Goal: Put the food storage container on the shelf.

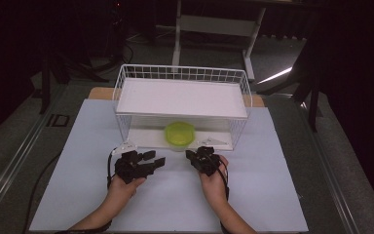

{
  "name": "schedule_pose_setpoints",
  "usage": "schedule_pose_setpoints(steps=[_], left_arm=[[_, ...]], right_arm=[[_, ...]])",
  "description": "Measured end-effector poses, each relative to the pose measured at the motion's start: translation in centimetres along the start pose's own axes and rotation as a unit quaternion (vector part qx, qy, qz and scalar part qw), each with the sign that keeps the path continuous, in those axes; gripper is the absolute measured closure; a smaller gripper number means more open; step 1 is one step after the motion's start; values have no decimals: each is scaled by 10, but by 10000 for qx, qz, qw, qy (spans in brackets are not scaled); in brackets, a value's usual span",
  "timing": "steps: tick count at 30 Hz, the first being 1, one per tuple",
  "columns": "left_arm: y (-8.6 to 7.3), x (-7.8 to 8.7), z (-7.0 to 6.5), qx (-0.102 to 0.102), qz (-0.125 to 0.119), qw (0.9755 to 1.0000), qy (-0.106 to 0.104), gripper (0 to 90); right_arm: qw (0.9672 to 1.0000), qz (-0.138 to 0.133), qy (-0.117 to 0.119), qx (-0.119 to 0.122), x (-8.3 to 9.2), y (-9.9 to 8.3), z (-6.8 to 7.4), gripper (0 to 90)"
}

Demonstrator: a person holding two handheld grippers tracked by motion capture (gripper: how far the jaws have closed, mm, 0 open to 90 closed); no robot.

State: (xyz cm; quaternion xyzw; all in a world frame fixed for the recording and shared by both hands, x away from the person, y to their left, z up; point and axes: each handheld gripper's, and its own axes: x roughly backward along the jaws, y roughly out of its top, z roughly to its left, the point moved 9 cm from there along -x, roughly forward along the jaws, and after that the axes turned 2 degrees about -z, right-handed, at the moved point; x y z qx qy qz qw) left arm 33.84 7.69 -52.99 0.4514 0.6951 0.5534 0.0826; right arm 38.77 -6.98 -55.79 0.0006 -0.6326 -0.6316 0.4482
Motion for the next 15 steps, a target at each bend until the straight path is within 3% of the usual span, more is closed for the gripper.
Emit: schedule_pose_setpoints(steps=[2,6,7,9,11,12,13,15], left_arm=[[-5,4,-5,105,74,9998,-134,418],[-13,9,-12,98,139,9997,-201,374],[-17,13,-15,-78,113,9999,-47,373],[-18,16,-18,-108,62,9999,-81,314],[-21,21,-25,-107,-30,9997,-231,299],[-23,23,-28,-132,-38,9993,-341,250],[-24,24,-30,-193,-58,9991,-378,173],[-25,26,-32,-217,-135,9989,-381,150]], right_arm=[[10000,-5,17,-22,-2,0,1,899],[10000,0,9,-2,-5,2,2,899],[10000,-6,1,1,-6,3,2,900],[10000,-12,-12,-2,-8,4,2,899],[10000,-17,-12,-24,-9,5,2,899],[10000,-17,-26,-23,-10,6,1,899],[10000,-20,-26,-29,-11,6,1,899],[10000,-5,-33,-42,-14,7,0,899]])
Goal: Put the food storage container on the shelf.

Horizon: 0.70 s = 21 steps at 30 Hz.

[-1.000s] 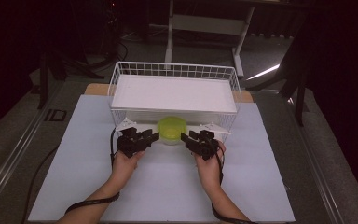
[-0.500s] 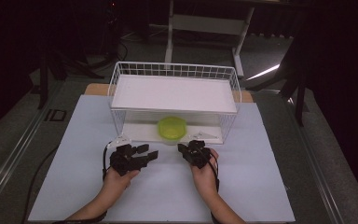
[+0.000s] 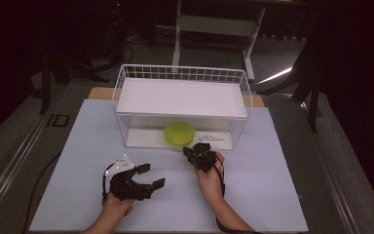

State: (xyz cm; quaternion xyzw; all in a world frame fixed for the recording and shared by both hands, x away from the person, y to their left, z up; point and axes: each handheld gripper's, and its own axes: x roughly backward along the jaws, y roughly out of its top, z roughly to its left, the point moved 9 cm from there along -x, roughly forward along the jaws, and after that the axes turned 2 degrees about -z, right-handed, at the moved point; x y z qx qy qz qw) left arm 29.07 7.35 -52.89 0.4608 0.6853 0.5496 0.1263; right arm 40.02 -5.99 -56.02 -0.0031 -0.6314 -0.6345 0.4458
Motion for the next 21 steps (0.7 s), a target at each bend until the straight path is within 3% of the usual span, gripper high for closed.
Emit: schedule_pose_setpoints(steps=[3,5,7,10,14,16,21], left_arm=[[1,2,4,72,-263,9995,152,137],[0,2,5,82,-290,9994,158,71],[-2,3,10,-122,-246,9992,287,21],[-2,4,15,-153,-310,9984,445,21],[1,7,19,-105,-429,9980,445,21],[2,10,22,-48,-526,9976,449,21],[5,15,24,-90,-599,9969,505,21]], right_arm=[[10000,25,19,-42,-4,2,0,899],[10000,16,21,-31,-6,3,1,899],[10000,23,11,-9,-10,4,3,899],[10000,25,11,-59,-14,6,4,898],[9999,9,0,-134,-19,9,2,897],[9996,3,-4,-290,-24,11,-2,897],[9995,78,-104,-280,-32,13,-7,895]])
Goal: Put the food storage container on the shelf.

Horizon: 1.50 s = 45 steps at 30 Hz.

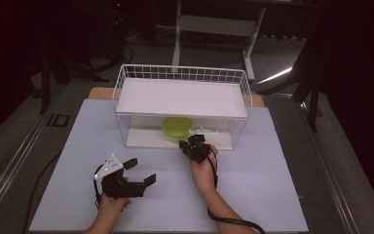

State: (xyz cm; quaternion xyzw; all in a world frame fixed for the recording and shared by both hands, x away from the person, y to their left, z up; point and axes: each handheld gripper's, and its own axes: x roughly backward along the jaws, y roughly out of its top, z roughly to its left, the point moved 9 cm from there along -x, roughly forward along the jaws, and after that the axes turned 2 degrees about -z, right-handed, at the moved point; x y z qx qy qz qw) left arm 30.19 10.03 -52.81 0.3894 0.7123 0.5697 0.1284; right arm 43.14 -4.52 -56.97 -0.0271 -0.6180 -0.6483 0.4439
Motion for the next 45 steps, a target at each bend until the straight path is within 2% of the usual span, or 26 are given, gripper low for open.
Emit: schedule_pose_setpoints(steps=[6,10,12,15,20,22,24,26,31,33,35,41,42,43,45], left_arm=[[2,2,-1,-45,-45,10000,0,21],[3,1,-1,-110,-46,9999,8,21],[3,1,-1,-132,-32,9999,23,21],[3,0,-2,-168,-2,9998,-92,21],[3,-1,-2,-298,24,9995,-89,21],[3,-2,-3,-272,13,9996,-102,21],[5,-1,-6,-123,48,9993,-355,21],[6,-2,-7,-118,83,9991,-410,21],[4,-3,-11,-271,261,9984,-414,21],[5,-3,-14,-297,258,9980,-487,21],[5,-2,-17,-326,290,9974,-571,21],[4,4,-18,-176,225,9972,-685,21],[4,4,-18,-176,225,9972,-685,21],[0,4,-17,-141,311,9970,-696,21],[-1,4,-17,-125,337,9968,-715,21]], right_arm=[[9999,-58,-68,-116,-7,10,-5,887],[9999,-39,-98,-67,-8,13,-5,887],[9999,-29,-72,-70,-8,12,-3,887],[10000,9,-61,-17,-5,7,-1,887],[10000,26,45,84,3,-1,6,887],[9999,41,93,58,7,-4,8,880],[9999,24,143,82,13,-7,10,862],[9998,4,169,88,16,-7,12,851],[9994,-95,201,248,35,-11,13,716],[9993,-107,257,256,40,-13,14,662],[9989,-130,363,251,46,-15,16,570],[9970,-144,673,341,62,-22,26,308],[9970,-144,673,341,62,-22,26,308],[9963,-126,765,374,67,-24,28,249],[9953,-174,920,254,72,-26,29,218]])
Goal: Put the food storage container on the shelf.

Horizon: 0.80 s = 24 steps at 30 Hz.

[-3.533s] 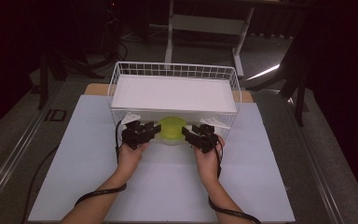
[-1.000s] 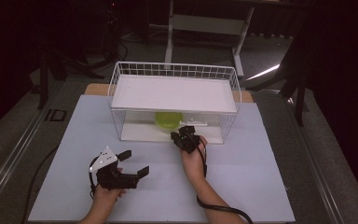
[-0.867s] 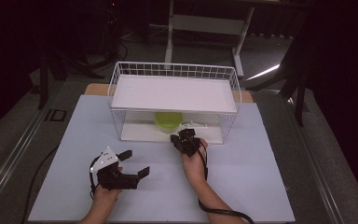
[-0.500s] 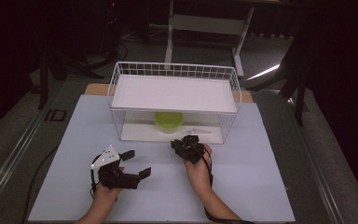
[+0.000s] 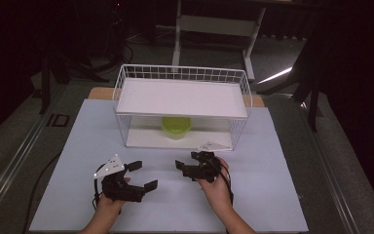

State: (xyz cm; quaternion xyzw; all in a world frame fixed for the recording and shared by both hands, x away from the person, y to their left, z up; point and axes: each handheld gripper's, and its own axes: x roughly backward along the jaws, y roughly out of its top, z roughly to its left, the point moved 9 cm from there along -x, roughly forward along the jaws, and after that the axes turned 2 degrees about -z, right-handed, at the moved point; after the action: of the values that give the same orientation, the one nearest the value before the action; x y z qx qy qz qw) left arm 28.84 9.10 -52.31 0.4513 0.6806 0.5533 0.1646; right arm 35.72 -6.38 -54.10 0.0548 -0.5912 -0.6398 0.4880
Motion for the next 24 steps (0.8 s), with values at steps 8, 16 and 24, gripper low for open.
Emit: schedule_pose_setpoints(steps=[8,16,24], left_arm=[[1,6,-4,-124,54,9998,-142,21],[0,18,-4,-174,48,9993,-315,21],[-5,25,0,-190,100,9993,-316,21]], right_arm=[[9998,-110,-2,140,15,-7,-1,174],[9996,-198,30,214,40,-12,-1,175],[9987,-247,-8,440,64,-15,-2,175]])
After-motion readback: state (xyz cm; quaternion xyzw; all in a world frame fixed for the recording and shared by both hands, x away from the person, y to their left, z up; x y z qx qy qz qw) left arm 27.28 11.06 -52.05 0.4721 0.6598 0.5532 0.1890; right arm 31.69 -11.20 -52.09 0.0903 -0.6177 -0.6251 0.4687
